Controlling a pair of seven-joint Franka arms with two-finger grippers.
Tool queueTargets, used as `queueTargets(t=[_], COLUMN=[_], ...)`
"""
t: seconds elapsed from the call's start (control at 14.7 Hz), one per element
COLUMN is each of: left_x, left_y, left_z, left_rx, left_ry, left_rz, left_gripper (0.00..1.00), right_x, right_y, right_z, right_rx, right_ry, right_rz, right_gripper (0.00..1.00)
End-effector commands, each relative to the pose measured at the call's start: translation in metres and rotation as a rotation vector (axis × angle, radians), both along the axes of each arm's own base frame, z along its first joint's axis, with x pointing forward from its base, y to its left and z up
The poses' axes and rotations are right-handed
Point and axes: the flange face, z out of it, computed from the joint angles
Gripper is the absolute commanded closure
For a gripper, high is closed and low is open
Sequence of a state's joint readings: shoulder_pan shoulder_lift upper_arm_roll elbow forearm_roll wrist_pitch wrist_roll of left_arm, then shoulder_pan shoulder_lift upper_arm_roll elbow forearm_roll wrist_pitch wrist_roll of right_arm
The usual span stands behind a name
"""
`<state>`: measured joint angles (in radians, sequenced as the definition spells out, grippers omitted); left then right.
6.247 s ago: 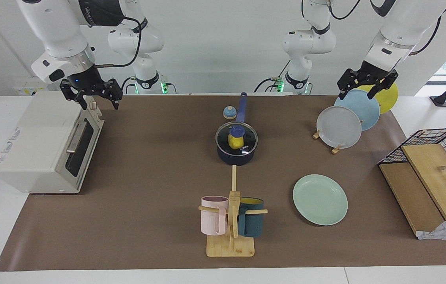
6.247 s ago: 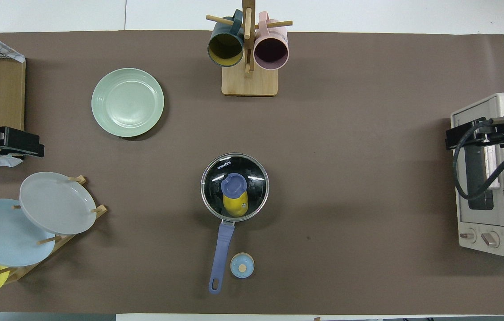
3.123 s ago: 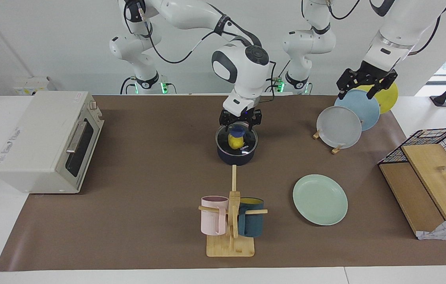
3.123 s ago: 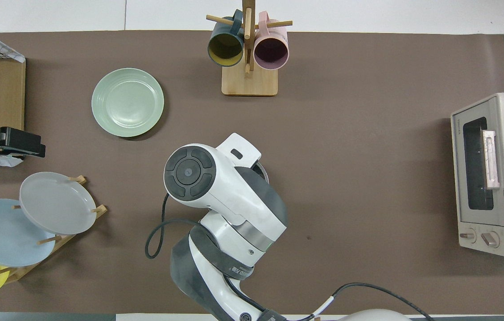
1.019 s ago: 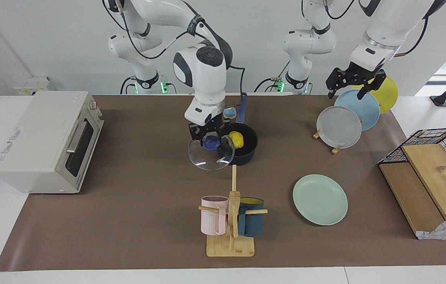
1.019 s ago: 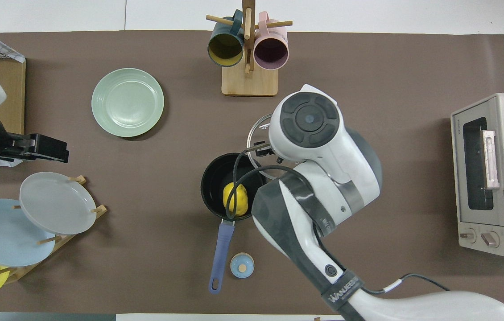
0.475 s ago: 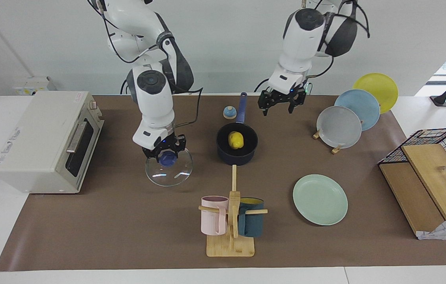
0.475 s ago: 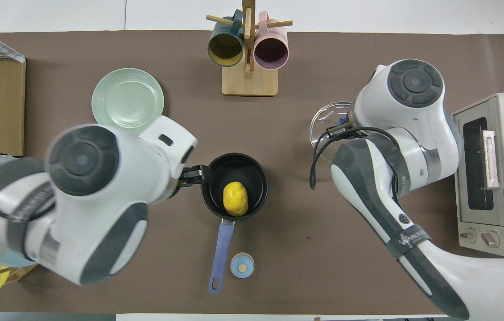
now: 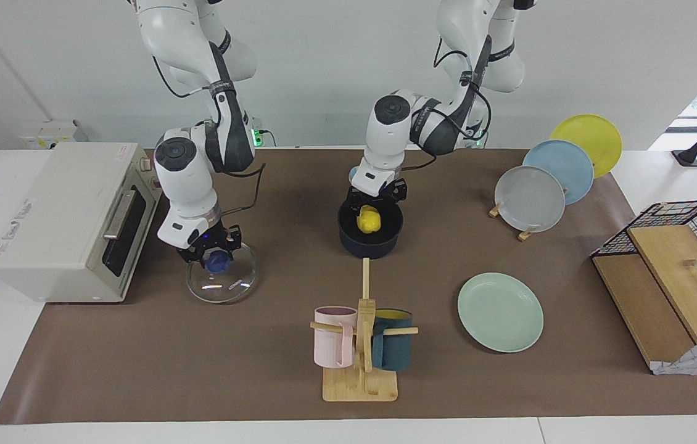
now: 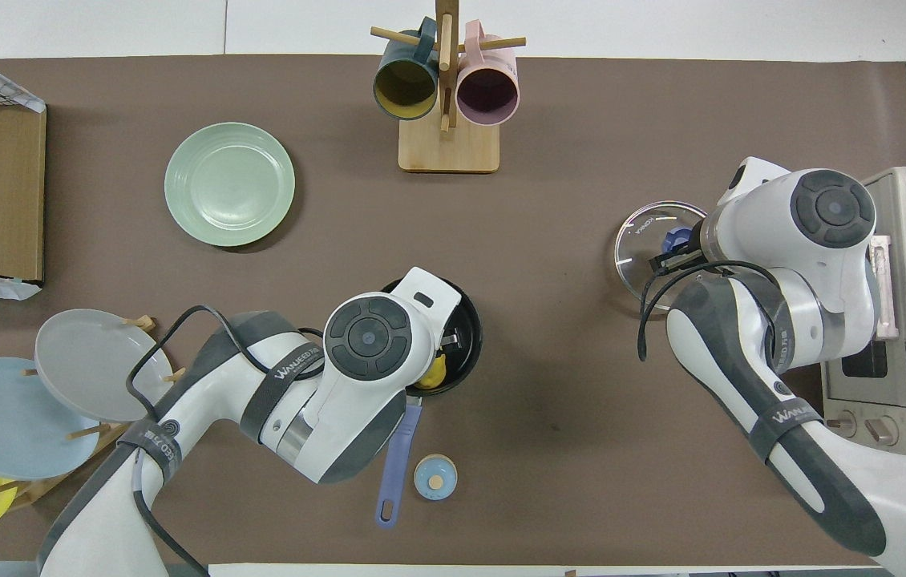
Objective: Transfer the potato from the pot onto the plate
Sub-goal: 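Grasp the potato with the left gripper while the right gripper sets the lid down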
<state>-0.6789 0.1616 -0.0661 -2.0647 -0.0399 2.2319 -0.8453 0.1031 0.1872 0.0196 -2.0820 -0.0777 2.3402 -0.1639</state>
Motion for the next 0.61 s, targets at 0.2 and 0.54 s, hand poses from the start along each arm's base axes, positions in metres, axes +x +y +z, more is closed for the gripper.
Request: queueTargets(t=[0.2, 0.54], left_x=[-0.014, -0.019], left_y=[-0.013, -0.018], left_z=[-0.03, -0.035], left_rx=[0.007, 0.016], left_ry=[0.013, 0.023], left_rz=[-0.011, -0.027], left_gripper=[0.0, 0.0], right_x=[-0.012, 0.013], right_y=[-0.008, 0.0], right_z=[-0.008, 0.061], right_rx=[0.012, 0.0], right_ry=[-0.016, 0.014], right_rz=[-0.008, -0.042], right_gripper=[0.05, 0.0])
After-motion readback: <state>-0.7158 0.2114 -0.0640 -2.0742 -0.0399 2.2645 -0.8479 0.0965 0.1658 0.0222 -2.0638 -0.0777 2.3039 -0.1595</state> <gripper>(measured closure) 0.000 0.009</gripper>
